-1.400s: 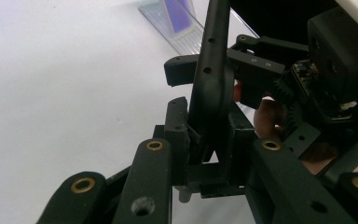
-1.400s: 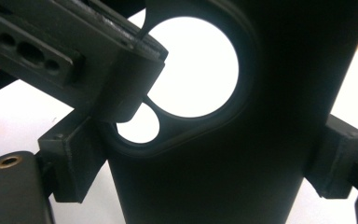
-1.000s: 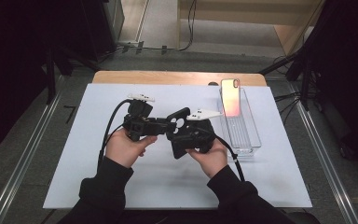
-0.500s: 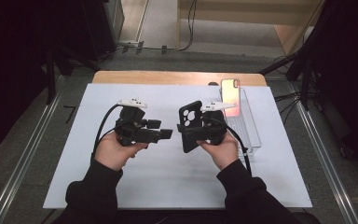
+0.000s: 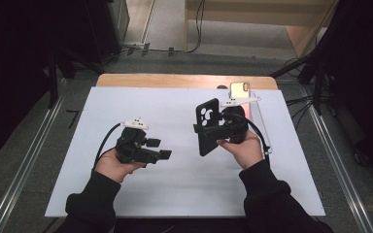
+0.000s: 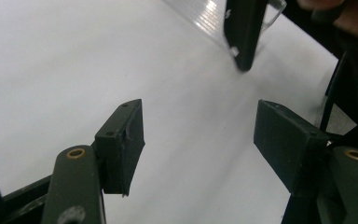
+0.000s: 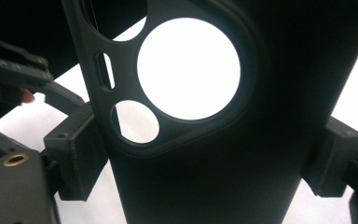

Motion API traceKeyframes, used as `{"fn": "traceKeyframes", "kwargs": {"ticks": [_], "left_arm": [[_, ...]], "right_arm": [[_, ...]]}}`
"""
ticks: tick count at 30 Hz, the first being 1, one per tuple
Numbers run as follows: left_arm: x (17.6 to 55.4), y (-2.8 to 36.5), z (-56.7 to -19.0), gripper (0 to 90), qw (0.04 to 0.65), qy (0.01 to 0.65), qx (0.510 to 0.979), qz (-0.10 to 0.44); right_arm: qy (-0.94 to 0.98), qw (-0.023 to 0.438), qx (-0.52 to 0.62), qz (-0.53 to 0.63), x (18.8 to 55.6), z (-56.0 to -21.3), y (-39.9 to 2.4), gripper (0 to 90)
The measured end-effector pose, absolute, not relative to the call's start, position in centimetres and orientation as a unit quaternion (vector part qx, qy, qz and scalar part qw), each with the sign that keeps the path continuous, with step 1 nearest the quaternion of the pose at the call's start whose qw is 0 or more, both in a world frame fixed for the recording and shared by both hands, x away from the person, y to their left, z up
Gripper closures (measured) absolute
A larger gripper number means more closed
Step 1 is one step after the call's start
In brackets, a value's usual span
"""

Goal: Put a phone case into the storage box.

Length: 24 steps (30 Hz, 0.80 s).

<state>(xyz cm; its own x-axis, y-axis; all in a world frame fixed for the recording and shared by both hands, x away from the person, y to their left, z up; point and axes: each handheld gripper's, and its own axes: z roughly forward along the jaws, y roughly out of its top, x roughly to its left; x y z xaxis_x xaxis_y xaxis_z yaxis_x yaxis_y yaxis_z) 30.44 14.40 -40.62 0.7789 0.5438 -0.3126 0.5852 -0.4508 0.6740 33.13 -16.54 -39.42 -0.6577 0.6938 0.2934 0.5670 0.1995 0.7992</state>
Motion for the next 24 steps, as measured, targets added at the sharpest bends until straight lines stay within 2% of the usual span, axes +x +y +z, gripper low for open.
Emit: {"fn": "traceKeyframes", "kwargs": {"ticks": [11, 24], "left_arm": [[29.2, 17.4, -42.5, 33.1, 0.399, 0.351, 0.847, -0.011], [28.4, 19.5, -44.1, 33.1, 0.392, 0.379, 0.838, -0.013]], "right_arm": [[0.761, 0.074, 0.424, 0.486, 33.5, -37.3, -19.4, 13.3], [0.725, 0.114, 0.475, 0.486, 34.6, -35.6, -24.0, 13.3]]}}
